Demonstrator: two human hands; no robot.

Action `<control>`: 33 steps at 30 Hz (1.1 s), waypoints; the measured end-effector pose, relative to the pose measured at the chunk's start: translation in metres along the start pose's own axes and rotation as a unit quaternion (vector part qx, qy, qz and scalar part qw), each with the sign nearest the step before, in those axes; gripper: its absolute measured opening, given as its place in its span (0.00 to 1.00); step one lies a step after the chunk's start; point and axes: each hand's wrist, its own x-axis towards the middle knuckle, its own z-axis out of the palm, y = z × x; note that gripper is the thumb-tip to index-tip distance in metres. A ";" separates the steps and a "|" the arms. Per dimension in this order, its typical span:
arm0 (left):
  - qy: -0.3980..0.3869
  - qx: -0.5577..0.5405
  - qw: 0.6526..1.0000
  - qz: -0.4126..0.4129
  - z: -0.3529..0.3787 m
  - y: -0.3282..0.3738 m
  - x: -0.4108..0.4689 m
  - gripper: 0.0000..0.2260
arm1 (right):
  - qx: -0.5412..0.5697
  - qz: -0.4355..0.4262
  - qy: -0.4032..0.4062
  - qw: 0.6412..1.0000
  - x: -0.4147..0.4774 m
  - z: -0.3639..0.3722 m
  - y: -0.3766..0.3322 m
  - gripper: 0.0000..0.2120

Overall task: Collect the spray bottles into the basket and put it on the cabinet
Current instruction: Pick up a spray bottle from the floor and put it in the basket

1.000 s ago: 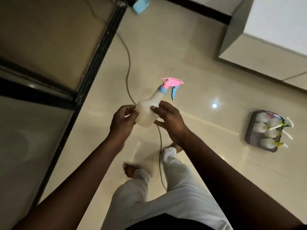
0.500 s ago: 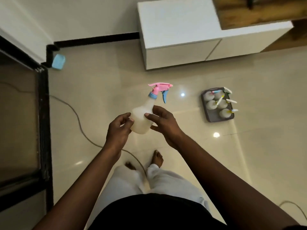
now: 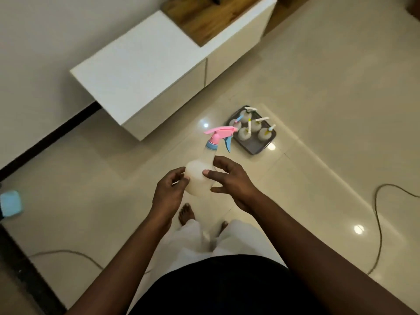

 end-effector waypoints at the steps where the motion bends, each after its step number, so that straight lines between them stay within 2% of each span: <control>1: -0.016 0.015 1.000 0.006 0.005 0.012 0.010 0.16 | 0.011 -0.002 0.016 1.000 0.004 -0.006 -0.005 0.21; 5: -0.082 0.052 0.995 0.025 0.035 0.054 0.047 0.17 | 0.055 -0.013 0.073 0.996 0.026 -0.036 -0.022 0.21; 9: -0.114 0.078 0.990 0.040 0.079 0.083 0.086 0.07 | 0.064 -0.023 0.114 0.991 0.053 -0.076 -0.033 0.22; 12: -0.127 0.116 0.984 0.036 0.122 0.103 0.115 0.14 | 0.057 -0.026 0.134 0.989 0.080 -0.115 -0.037 0.25; 15: -0.130 0.138 0.982 0.014 0.165 0.118 0.147 0.16 | 0.029 -0.019 0.148 0.988 0.112 -0.154 -0.037 0.30; 20: -0.147 0.140 0.979 -0.017 0.248 0.125 0.221 0.11 | -0.011 -0.032 0.189 0.981 0.180 -0.220 -0.016 0.26; 22: -0.145 0.131 0.980 -0.039 0.285 0.119 0.255 0.10 | -0.020 -0.034 0.216 0.976 0.211 -0.244 -0.001 0.27; 25: -0.154 0.129 0.977 -0.070 0.336 0.098 0.306 0.14 | -0.036 -0.019 0.251 0.967 0.255 -0.278 0.027 0.27; 28: -0.175 0.122 0.973 -0.084 0.383 0.061 0.355 0.18 | -0.052 -0.002 0.277 0.959 0.302 -0.310 0.068 0.27; 33: -0.164 0.128 0.973 -0.100 0.451 -0.009 0.428 0.18 | -0.076 0.029 0.307 0.948 0.376 -0.351 0.144 0.28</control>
